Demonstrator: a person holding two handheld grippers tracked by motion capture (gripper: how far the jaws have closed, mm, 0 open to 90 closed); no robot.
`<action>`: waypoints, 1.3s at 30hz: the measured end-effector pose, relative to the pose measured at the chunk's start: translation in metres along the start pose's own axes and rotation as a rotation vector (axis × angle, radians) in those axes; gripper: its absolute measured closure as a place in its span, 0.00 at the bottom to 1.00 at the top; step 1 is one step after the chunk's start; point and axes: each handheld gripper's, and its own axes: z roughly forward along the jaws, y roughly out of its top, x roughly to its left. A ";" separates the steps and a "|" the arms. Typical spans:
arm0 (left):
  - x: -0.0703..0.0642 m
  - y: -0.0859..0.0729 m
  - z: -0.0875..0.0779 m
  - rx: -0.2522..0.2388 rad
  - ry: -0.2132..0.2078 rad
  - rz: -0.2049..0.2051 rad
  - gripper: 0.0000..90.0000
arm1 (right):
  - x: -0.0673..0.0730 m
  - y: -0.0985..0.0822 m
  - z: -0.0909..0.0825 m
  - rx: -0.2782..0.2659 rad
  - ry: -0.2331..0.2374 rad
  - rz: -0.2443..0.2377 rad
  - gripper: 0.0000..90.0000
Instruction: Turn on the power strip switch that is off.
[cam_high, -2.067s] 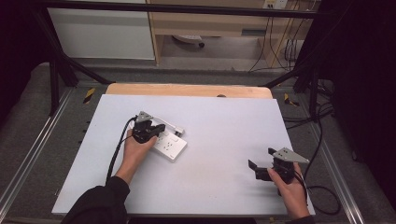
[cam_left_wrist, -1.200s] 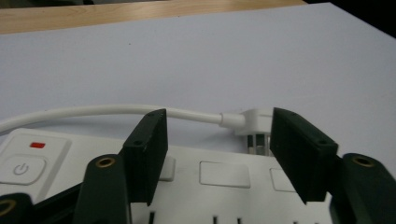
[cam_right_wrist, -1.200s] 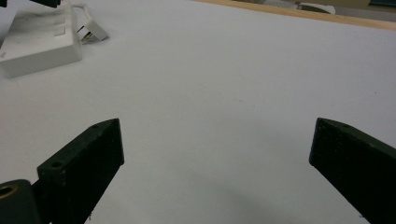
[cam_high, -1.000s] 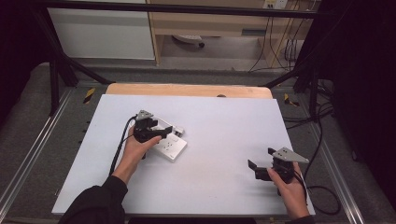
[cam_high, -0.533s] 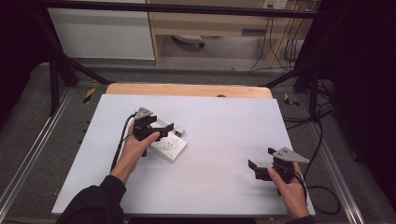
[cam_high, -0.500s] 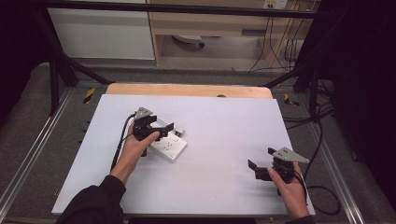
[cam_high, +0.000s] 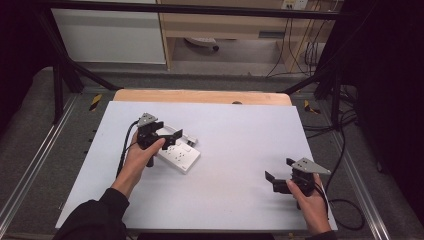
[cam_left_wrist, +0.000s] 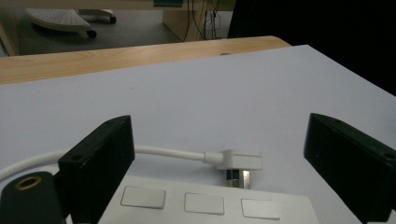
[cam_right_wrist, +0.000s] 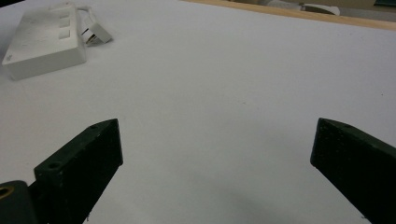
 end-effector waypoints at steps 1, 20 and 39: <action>0.000 0.001 -0.002 0.001 0.005 0.006 0.10 | 0.000 0.000 0.000 0.001 -0.001 -0.003 0.03; 0.006 0.006 -0.034 0.002 0.035 0.039 0.06 | 0.000 0.000 0.000 0.000 0.002 0.002 0.03; 0.011 -0.004 -0.071 -0.016 0.047 0.037 0.06 | 0.001 0.000 0.002 0.008 0.004 -0.004 0.03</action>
